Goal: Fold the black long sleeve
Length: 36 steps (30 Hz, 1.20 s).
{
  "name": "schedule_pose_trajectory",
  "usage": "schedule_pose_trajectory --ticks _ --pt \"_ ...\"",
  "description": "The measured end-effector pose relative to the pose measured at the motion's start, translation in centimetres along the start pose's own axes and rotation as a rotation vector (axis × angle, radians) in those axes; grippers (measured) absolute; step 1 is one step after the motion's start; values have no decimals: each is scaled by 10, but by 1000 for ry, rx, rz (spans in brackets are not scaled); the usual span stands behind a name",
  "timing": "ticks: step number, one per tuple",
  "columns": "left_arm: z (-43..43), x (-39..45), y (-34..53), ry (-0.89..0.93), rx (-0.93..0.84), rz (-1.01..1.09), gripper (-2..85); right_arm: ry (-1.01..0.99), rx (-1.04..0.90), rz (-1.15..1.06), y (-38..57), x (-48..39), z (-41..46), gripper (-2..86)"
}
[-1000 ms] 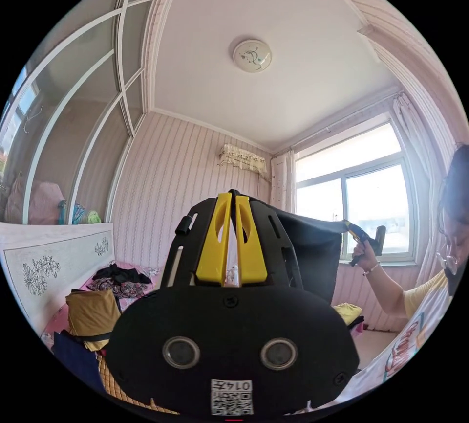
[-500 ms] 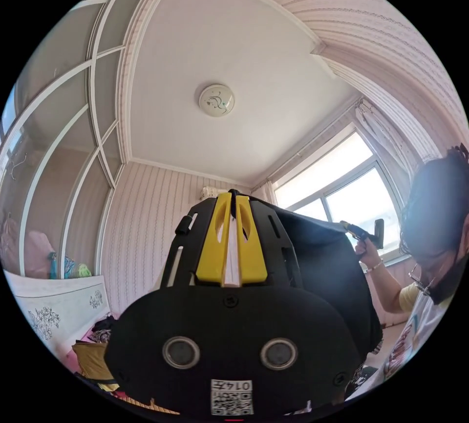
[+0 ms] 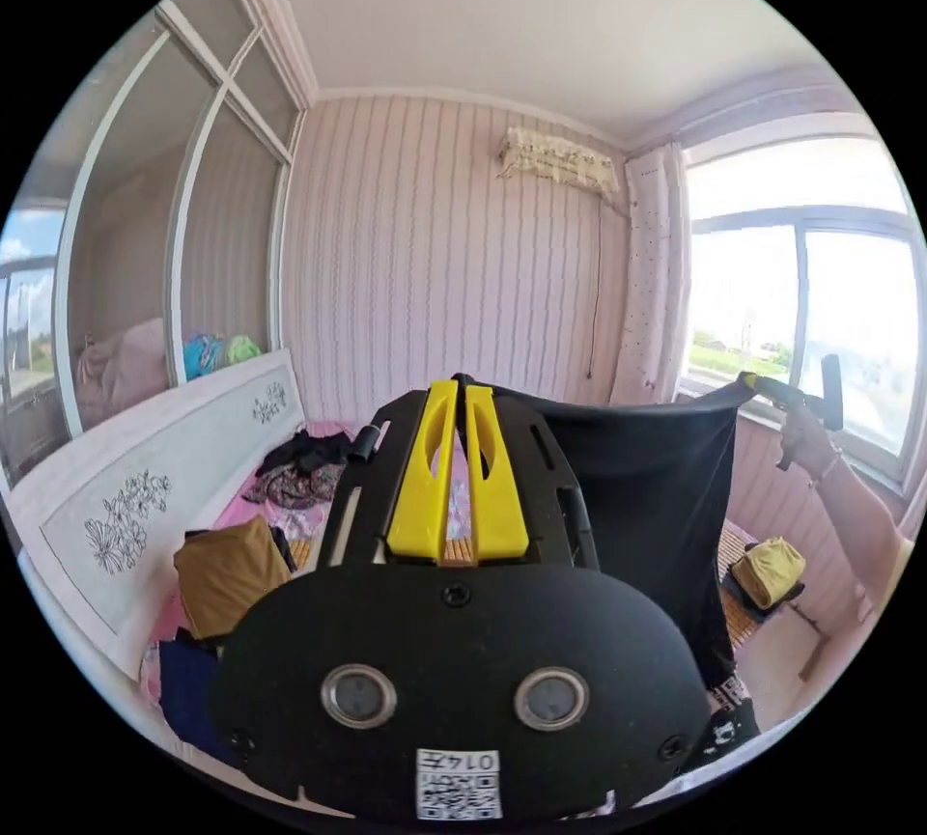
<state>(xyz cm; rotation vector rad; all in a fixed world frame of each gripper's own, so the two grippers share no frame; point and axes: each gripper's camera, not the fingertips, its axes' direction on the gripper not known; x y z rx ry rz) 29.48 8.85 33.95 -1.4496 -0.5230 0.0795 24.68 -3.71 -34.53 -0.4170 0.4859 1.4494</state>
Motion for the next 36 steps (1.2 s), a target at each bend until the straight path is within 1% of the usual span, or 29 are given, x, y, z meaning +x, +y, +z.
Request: schedule_pose_trajectory --ticks 2,4,6,7,9,12,14,15,17,18,20,21,23,26,28,30,31,34,36 --pt "-6 8 -33 24 151 -4 -10 -98 226 -29 -26 -2 -17 1" --pt "-2 12 -42 27 217 10 -10 -124 286 -81 -29 -3 -18 1" --pt "11 12 -36 47 231 11 -10 -123 279 -124 -16 3 -10 1" --pt "25 8 -22 78 215 -10 -10 -120 241 -130 0 13 0 1" --pt "53 0 9 118 139 -54 -10 -88 159 -127 34 31 19 2" --pt "102 -3 89 157 -41 -86 -9 -42 -9 -82 115 70 54 3" --pt "145 0 166 163 -240 -105 -9 -10 -186 23 191 107 85 5" --pt "156 1 187 162 -287 -119 -8 -1 -229 59 211 117 93 5" --pt "195 3 266 179 -473 -210 -7 50 -390 216 291 154 117 6" --pt "204 4 286 184 -515 -231 -7 60 -421 258 309 162 122 7" --pt "231 12 353 196 -671 -291 -6 94 -558 377 376 184 135 9" --pt "236 14 368 202 -708 -310 -6 109 -590 393 391 187 137 10" --pt "252 18 416 215 -845 -384 -4 155 -711 440 438 197 139 14" --pt "264 22 453 194 -984 -437 1 210 -808 477 477 208 133 30" --pt "269 22 465 170 -1047 -482 5 268 -847 504 492 214 128 47" --pt "272 22 469 170 -1062 -510 6 307 -871 489 501 219 123 64" --pt "272 23 469 153 -1057 -520 6 341 -850 482 504 222 117 73" --pt "275 28 464 100 -1030 -511 12 340 -739 507 503 234 102 89" --pt "281 35 460 91 -1012 -489 21 357 -707 510 504 242 97 92"
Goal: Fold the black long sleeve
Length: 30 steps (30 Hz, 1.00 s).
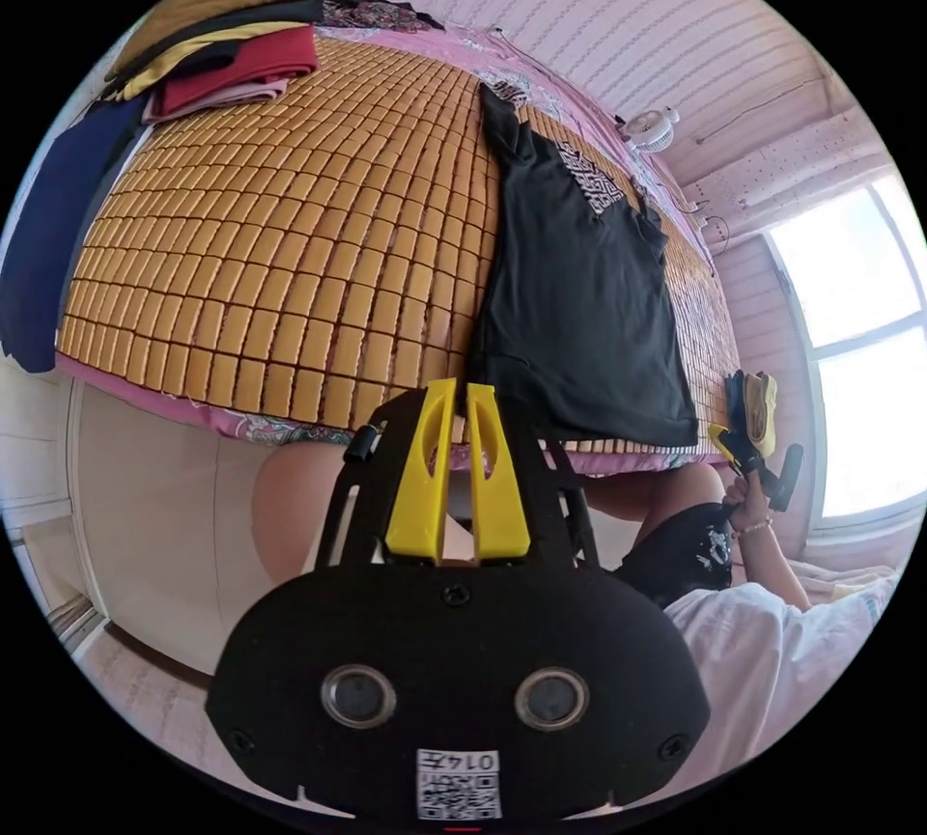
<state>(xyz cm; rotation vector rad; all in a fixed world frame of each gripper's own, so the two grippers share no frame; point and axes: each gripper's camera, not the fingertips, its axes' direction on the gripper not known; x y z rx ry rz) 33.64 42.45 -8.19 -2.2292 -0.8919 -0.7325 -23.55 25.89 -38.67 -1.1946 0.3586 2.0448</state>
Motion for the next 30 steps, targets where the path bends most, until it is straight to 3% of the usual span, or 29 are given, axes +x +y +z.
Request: schedule_pose_trajectory --ticks 6,10,15,17,21,26,30 --pt "39 42 -27 -51 -18 63 78 6 -69 -46 -11 18 24 84" --pt "71 59 -46 -172 -123 83 31 38 -211 -49 -24 32 46 21" --pt "49 58 -62 -43 -171 95 -1 -142 -125 -3 -35 58 7 7" --pt "24 45 -68 129 -155 45 -3 -322 -141 210 -37 93 -8 7" --pt "9 27 -71 296 -135 -19 0 -480 -155 395 -32 131 -11 9" --pt "51 32 -58 89 -277 -3 18 -280 -266 323 -25 142 11 25" --pt "55 39 -45 46 -256 -2 31 -130 -236 198 -21 135 5 54"
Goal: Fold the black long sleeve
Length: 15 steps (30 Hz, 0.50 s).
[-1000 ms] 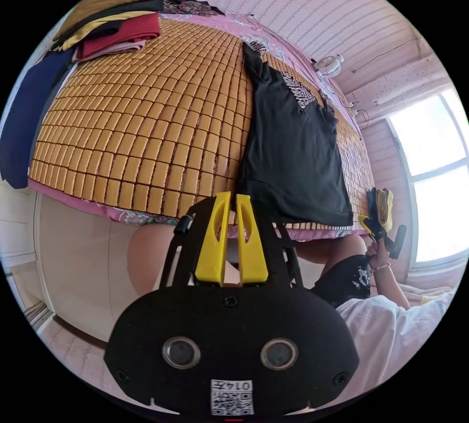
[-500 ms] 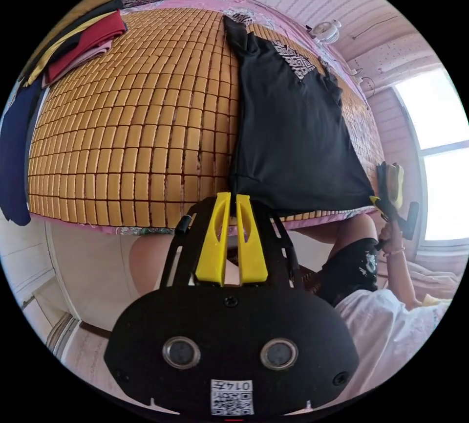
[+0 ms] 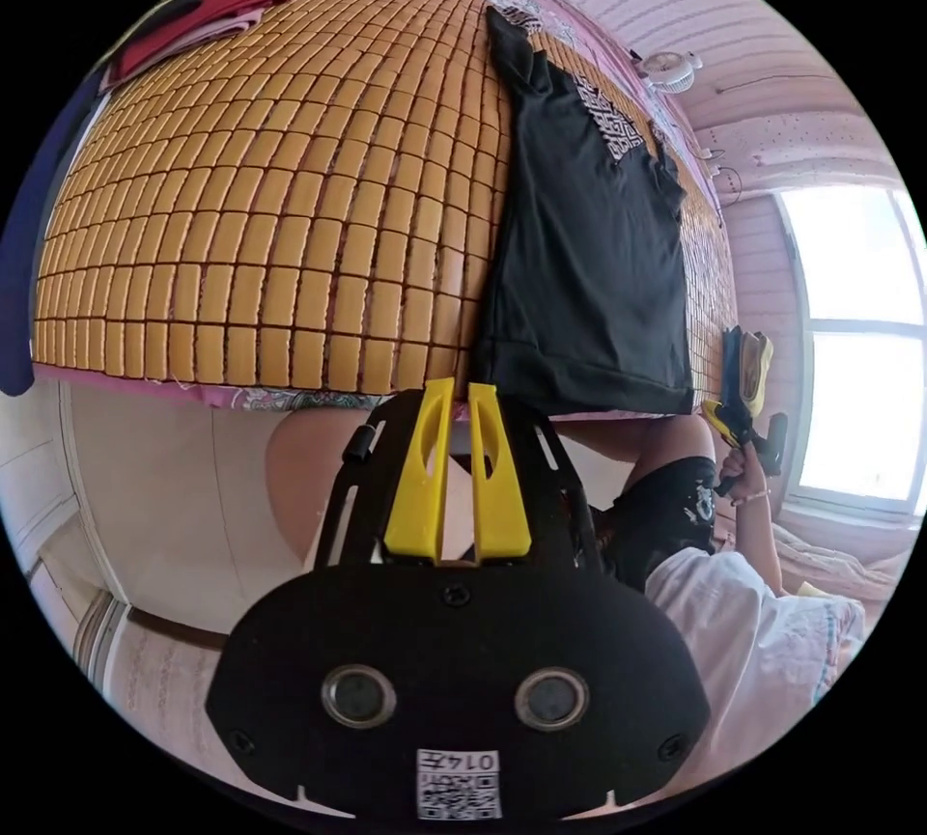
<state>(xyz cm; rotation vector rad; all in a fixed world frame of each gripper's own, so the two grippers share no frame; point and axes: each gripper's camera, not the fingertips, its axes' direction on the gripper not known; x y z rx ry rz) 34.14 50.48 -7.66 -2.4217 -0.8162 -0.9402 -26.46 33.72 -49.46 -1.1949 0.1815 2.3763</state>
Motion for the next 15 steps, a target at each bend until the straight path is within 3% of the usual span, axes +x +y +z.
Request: schedule_pose_trajectory --ticks 5,15 --pt "0 27 9 -48 76 47 56 201 31 -187 2 -20 11 76" --pt "33 61 29 -216 8 92 57 250 -123 -170 -2 -5 45 13"
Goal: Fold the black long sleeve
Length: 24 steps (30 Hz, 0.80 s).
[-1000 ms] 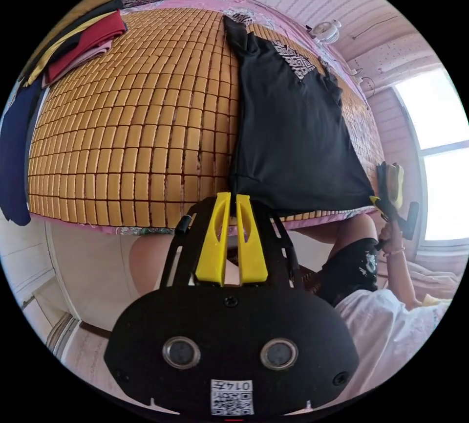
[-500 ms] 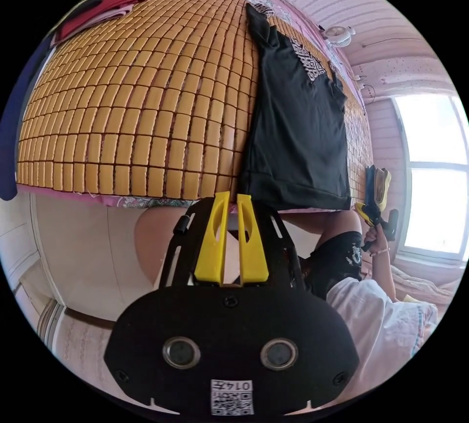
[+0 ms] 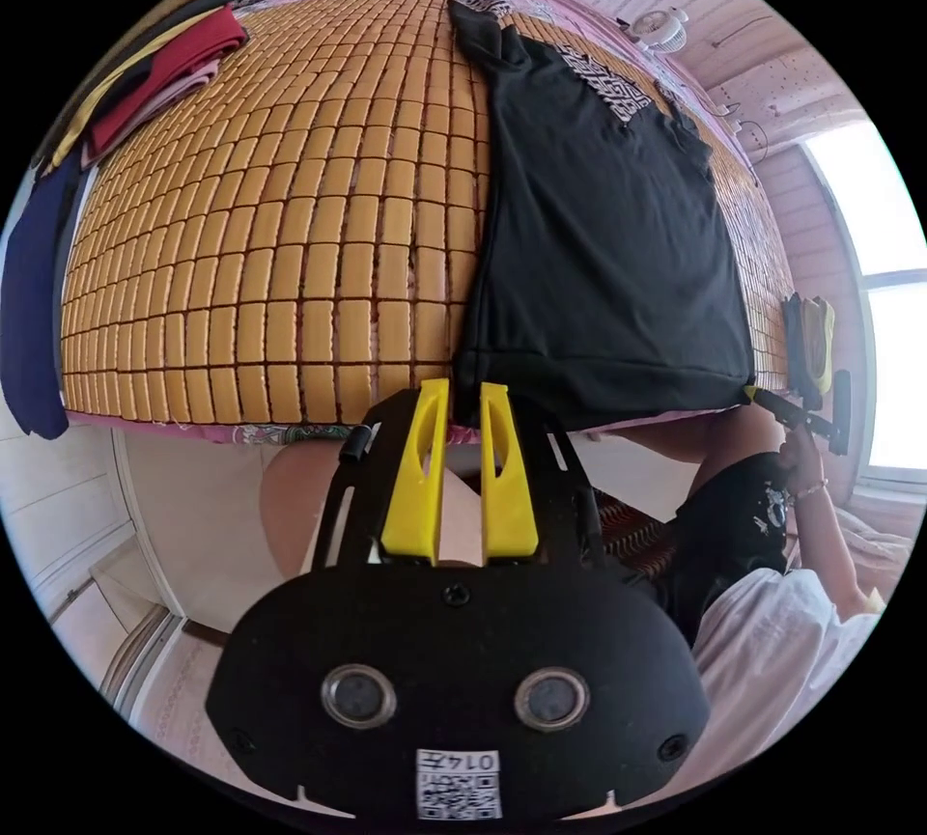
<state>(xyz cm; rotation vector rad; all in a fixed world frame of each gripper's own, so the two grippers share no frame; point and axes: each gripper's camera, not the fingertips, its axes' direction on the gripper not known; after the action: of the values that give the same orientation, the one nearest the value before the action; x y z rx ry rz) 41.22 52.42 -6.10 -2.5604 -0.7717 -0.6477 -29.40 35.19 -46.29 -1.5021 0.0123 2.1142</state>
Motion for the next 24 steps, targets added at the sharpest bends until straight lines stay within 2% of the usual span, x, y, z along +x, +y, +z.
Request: schedule_pose_trajectory --ticks 8,16,24 --pt "-16 11 47 -34 83 -25 -3 -93 3 34 14 18 -2 6" --pt "-29 3 103 41 136 -118 -6 -90 11 30 35 19 -7 5" --pt "-50 19 160 -23 238 -112 -9 -152 63 37 68 27 -20 5"
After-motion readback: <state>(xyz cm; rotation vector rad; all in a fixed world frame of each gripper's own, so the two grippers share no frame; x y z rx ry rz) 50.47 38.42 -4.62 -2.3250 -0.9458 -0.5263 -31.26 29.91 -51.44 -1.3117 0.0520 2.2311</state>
